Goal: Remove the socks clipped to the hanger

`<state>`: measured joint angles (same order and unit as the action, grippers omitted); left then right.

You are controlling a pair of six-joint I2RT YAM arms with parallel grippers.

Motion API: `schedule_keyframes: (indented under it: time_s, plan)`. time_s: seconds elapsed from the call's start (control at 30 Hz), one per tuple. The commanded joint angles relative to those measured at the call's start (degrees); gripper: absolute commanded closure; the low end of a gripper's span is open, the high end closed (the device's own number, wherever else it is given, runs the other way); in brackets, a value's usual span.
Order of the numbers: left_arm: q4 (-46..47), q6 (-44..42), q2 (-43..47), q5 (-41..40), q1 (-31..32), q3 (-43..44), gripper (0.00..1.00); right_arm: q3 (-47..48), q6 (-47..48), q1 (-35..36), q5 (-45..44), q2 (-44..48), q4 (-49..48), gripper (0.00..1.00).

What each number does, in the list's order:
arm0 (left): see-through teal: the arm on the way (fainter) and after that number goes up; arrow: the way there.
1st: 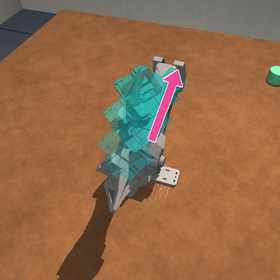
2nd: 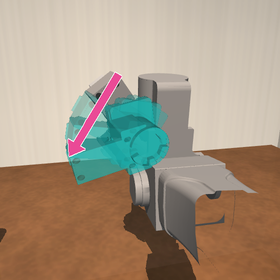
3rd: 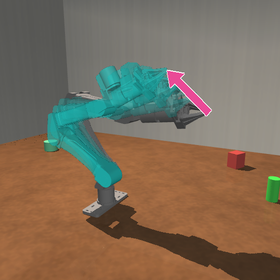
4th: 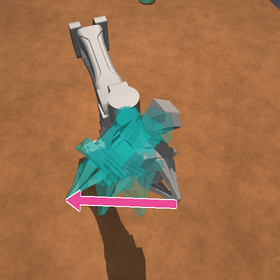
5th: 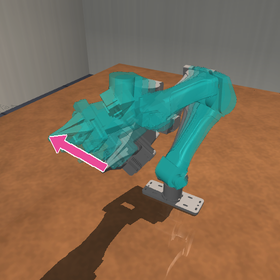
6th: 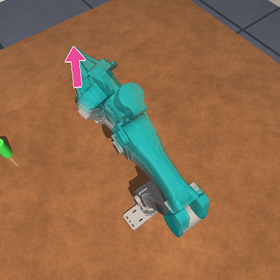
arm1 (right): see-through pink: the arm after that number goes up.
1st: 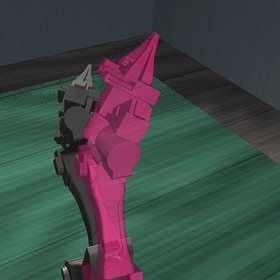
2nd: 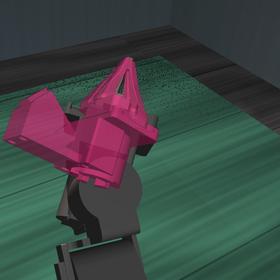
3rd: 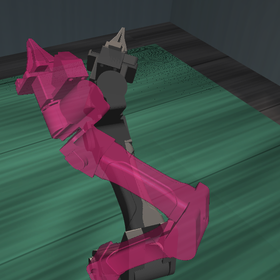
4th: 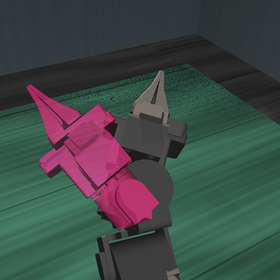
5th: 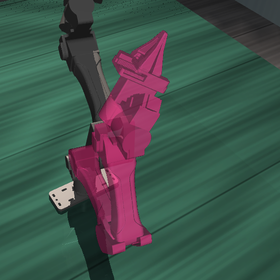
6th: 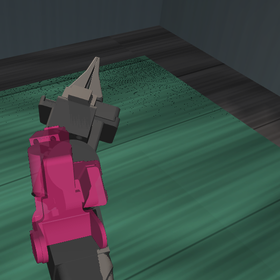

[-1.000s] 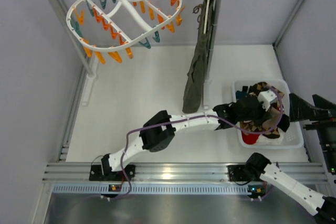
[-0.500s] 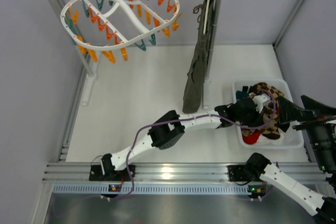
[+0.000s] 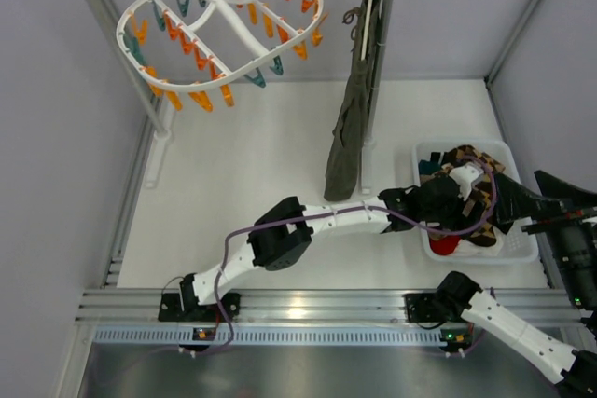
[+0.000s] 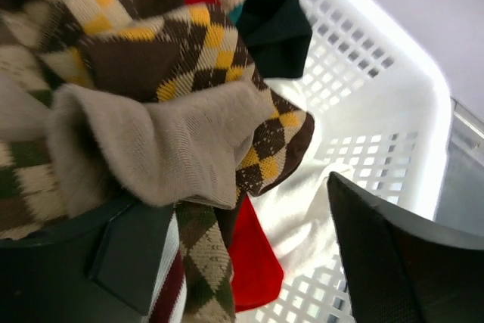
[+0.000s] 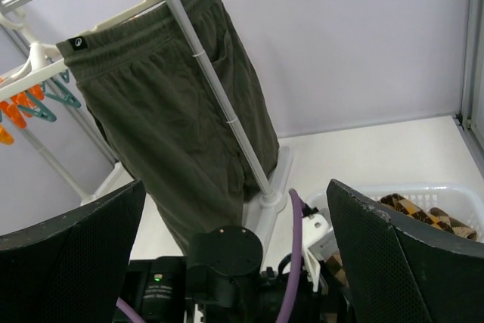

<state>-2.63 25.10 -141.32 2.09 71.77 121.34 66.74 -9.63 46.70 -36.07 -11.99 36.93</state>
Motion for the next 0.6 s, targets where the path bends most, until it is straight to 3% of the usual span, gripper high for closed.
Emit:
schedule_keyframes:
  time_s: [0.0,0.03,0.27,0.43,0.57]
  plan:
    - [-2.7,-2.2,7.1,-7.3,0.8,-0.2,0.09,0.0,-0.8,-0.1,1.4,0.3,-0.7,0.01]
    - [-3.8,-2.2,7.8,-7.5,0.9,-0.5,0.02,-0.1,-0.7,-0.1,1.6,0.3,-1.0,0.01]
    - [-5.9,-3.0,14.6,-13.7,1.6,-8.2,0.02,-0.6,0.0,0.0,1.5,-0.8,-1.0,0.0]
    - [-5.9,-3.6,28.4,-26.3,1.6,-23.4,0.02,0.8,1.5,0.1,-1.5,-5.5,1.3,0.0]
    - [-7.5,-1.9,37.6,-34.8,1.5,-38.5,0.02,2.7,1.3,0.2,-5.1,-15.2,6.1,0.01]
